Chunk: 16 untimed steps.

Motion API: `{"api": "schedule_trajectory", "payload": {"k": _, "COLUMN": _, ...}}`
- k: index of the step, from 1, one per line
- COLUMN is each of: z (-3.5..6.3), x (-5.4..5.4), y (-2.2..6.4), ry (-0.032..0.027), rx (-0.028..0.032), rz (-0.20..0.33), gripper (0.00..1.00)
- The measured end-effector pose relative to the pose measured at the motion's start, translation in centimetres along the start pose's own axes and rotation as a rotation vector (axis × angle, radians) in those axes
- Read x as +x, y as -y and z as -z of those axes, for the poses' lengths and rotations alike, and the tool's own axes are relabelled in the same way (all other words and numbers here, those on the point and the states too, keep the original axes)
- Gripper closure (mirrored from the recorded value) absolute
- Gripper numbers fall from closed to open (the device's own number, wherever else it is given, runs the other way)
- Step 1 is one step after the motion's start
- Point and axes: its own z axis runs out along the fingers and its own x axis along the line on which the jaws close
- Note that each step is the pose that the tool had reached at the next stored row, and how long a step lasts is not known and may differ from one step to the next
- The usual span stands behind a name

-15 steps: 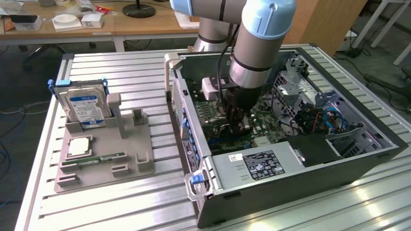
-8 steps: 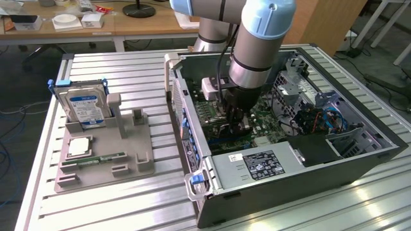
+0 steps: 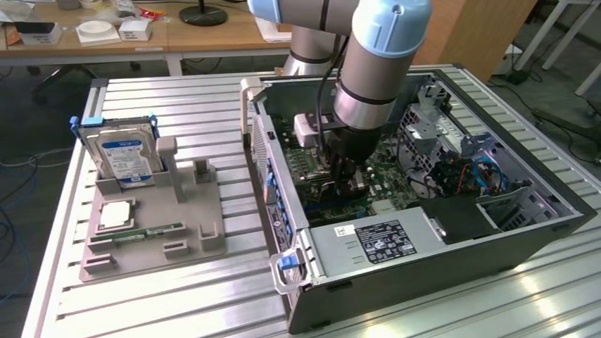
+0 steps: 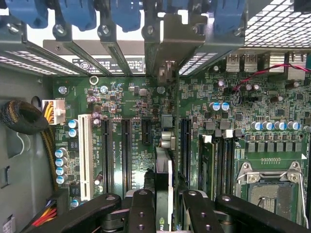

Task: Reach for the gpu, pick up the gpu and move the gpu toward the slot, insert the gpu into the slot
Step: 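Insert the gpu into the slot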

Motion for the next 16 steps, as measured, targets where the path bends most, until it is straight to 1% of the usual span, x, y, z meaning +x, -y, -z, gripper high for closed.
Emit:
{"api": "schedule_trajectory", "payload": {"k": 11, "z": 0.00, "x": -0.01, "y": -0.06, "ry": 0.0000, "rx": -0.0001, "rz": 0.001, "gripper": 0.73}}
{"api": "schedule_trajectory", "payload": {"k": 16, "z": -0.18, "x": 0.00, "y": -0.07, "ry": -0.0002, "rx": -0.0001, "rz": 0.001, "gripper": 0.73}}
